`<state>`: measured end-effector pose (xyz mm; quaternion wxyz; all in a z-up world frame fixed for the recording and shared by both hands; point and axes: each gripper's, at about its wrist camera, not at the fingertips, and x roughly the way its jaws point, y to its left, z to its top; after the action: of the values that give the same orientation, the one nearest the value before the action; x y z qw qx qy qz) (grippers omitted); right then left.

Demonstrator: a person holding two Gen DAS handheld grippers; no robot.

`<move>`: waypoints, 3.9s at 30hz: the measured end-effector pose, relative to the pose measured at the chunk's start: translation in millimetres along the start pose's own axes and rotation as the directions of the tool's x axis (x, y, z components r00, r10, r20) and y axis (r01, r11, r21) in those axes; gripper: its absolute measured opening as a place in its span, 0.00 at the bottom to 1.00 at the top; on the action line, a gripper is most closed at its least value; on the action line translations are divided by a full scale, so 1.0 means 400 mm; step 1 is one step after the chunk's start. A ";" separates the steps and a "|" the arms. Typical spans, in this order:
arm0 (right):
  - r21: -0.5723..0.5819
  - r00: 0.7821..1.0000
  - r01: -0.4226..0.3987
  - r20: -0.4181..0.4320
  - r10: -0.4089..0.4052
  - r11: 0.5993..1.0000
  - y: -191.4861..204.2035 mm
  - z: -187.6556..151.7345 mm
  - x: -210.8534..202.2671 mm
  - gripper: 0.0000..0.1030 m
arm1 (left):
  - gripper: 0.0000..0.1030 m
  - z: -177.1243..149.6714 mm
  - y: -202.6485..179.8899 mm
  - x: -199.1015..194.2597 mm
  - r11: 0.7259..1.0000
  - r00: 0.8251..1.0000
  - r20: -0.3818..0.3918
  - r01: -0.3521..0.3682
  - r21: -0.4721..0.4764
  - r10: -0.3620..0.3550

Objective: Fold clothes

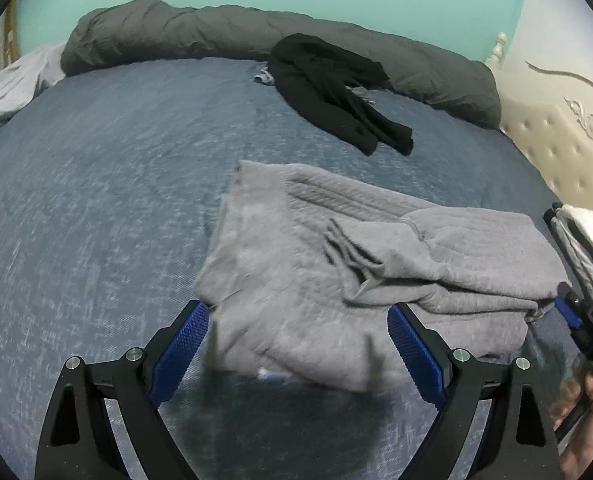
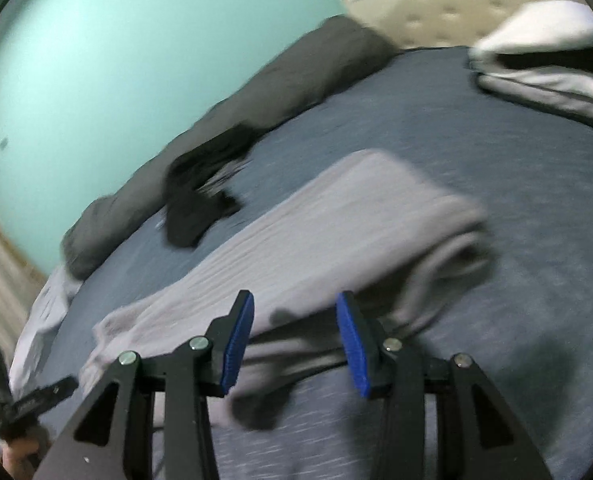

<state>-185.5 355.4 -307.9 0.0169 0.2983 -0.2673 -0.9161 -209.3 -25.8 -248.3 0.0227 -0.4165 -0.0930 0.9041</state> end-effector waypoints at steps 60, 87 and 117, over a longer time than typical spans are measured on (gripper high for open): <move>0.258 0.996 -0.084 -0.007 0.089 0.962 -0.238 0.161 0.065 0.05 | 0.91 -0.029 -0.097 0.198 0.976 0.979 -0.111 -0.154 0.154 0.172; 0.217 0.992 -0.084 -0.075 0.103 0.972 -0.189 0.126 0.104 0.05 | 0.91 0.001 -0.012 0.076 0.994 0.994 0.020 -0.104 -0.035 0.105; -0.195 0.909 -0.122 -0.415 0.031 0.973 0.119 -0.059 0.200 0.05 | 0.92 -0.007 0.118 0.020 0.990 0.998 0.014 -0.059 -0.131 0.061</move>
<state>-244.1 288.2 -343.1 0.1410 0.4691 -0.1680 -0.8555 -210.8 -70.9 -265.0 -0.0325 -0.4116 -0.1396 0.9000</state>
